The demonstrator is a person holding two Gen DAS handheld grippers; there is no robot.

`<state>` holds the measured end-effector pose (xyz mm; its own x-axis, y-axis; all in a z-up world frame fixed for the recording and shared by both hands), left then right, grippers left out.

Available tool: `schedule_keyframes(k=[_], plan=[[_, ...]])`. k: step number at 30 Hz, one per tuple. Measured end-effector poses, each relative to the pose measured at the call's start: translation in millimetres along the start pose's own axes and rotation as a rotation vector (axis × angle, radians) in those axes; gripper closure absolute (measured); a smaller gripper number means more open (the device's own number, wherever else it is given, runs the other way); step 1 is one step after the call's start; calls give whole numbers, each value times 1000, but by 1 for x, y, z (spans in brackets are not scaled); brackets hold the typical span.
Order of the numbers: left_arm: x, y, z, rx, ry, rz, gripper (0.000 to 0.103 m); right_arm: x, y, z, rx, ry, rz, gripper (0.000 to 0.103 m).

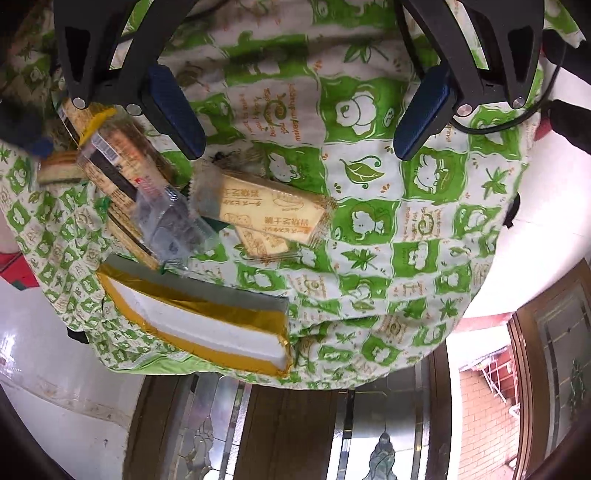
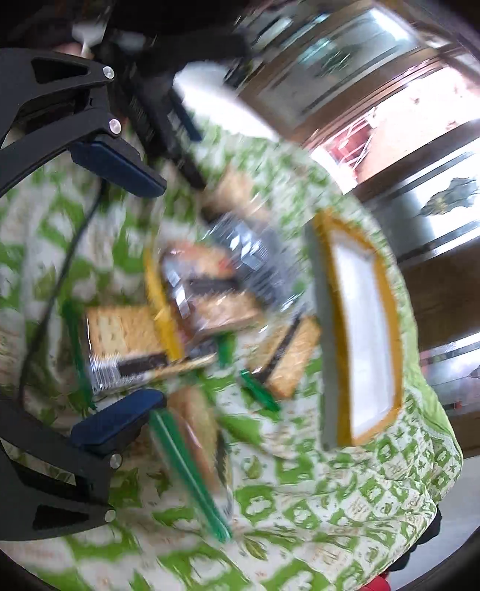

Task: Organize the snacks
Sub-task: 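Move both tools toward the snack pile below the white tray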

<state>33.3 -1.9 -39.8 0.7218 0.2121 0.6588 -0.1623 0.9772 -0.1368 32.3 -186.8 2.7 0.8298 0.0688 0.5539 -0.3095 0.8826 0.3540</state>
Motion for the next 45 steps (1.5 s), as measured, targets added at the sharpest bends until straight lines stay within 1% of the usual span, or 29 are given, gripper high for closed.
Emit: schedule_keyframes(k=[3,4,6,7,8,9,10,12,13,16,18,20,21,25,27,29,31,35,38,41,45], plan=[[0,-11,6,17,29,-19,1,13,0,16,36,47,-38,0],[1,-16,8,19,36,-28,1,17,0,21,55,47,-42,0],[4,-28,13,35,37,-63,1,27,-7,28,36,49,-47,0],[5,-33,15,37,39,-76,1,32,-10,30,46,62,-54,0],[7,-40,18,31,43,-86,1,36,-13,32,55,66,-61,0],[9,-45,19,20,49,-85,1,43,-17,35,57,52,-69,0],[11,-50,20,6,55,-80,1,53,-22,38,38,21,-53,0],[15,-58,22,-16,65,-68,1,61,-28,37,-29,-6,0,0],[17,-63,23,-22,70,-68,1,68,-31,35,-43,-18,30,0],[17,-73,22,-7,80,-87,1,80,-34,26,-33,-23,64,0],[15,-79,18,-8,92,-99,1,87,-38,19,-45,-30,87,0],[9,-82,12,-14,114,-97,1,88,-42,16,-45,-59,88,0],[5,-83,8,-17,127,-95,1,86,-45,13,-61,-69,82,0],[-3,-90,1,-35,155,-83,1,74,-49,9,-63,-79,82,0],[0,-96,3,-44,152,-80,1,74,-52,9,-61,-74,75,0],[4,-101,5,-52,148,-82,1,77,-54,11,-65,-87,66,0],[8,-108,3,-61,158,-78,1,80,-58,13,-80,-104,64,0],[12,-126,-5,-80,180,-60,1,81,-60,14,-90,-104,62,0],[10,-134,-14,-65,195,-58,3,83,-62,16,-96,-107,59,0],[6,-134,-24,-52,217,-33,4,83,-63,16,-94,-103,60,3],[6,-132,-28,-45,216,-5,4,81,-63,10,-85,-70,70,3]])
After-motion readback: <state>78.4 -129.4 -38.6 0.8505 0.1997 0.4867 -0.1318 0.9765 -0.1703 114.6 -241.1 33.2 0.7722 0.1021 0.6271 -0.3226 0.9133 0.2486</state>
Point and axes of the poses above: each gripper's, at about its wrist camera, not at the fingertips, and z roughly against the way its jaws point, y to its left, x to its top, the point moved 9 cm from there along -z, roughly the way its jaws point
